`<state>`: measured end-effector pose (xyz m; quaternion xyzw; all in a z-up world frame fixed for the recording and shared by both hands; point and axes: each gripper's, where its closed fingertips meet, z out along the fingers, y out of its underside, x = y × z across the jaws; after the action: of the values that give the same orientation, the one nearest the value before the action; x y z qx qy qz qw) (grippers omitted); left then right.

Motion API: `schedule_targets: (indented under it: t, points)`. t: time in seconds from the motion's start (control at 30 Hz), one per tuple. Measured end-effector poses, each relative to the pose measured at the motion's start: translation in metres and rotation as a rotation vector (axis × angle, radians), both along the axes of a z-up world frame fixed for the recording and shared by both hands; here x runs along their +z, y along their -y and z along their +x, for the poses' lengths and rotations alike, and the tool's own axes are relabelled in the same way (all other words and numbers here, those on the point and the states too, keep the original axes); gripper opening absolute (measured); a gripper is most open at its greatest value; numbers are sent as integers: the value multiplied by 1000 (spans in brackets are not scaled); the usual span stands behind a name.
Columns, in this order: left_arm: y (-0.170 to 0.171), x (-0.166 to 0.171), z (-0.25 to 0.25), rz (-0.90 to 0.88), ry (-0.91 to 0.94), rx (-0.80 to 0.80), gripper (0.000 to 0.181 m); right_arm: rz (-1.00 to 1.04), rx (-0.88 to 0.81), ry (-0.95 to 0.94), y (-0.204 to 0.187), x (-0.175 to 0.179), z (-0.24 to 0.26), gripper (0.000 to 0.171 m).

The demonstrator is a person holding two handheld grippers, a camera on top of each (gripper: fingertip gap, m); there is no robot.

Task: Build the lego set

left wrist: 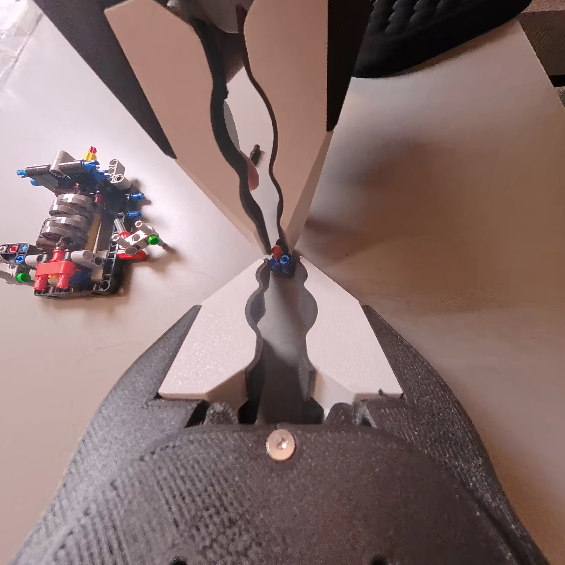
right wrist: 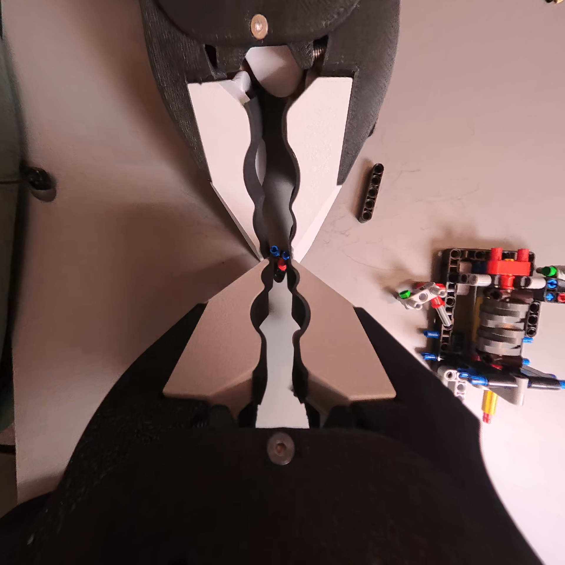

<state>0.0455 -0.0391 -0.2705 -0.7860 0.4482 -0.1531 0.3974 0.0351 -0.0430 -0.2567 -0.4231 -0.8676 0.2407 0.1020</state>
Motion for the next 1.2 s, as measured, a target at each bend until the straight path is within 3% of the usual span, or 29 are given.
schedule_targets:
  t: [0.03, 0.4, 0.6, 0.87, 1.2]
  points:
    - [0, 0, 0, 0, 0, 0, 14, 19, 6, 5, -1, 0, 0, 3]
    - [0, 0, 0, 5, -4, 0, 15, 97, 79, 81, 3, -5, 2, 2]
    - [-1, 0, -1, 2, -1, 6, 14, 27, 11, 34, -2, 0, -2, 2]
    - [-1, 0, -1, -1, 4, 8, 14, -359, -247, -69, -5, 11, -3, 1]
    - [-1, 0, 0, -2, 4, 8, 14, -301, -283, -128, -5, 1, -1, 2]
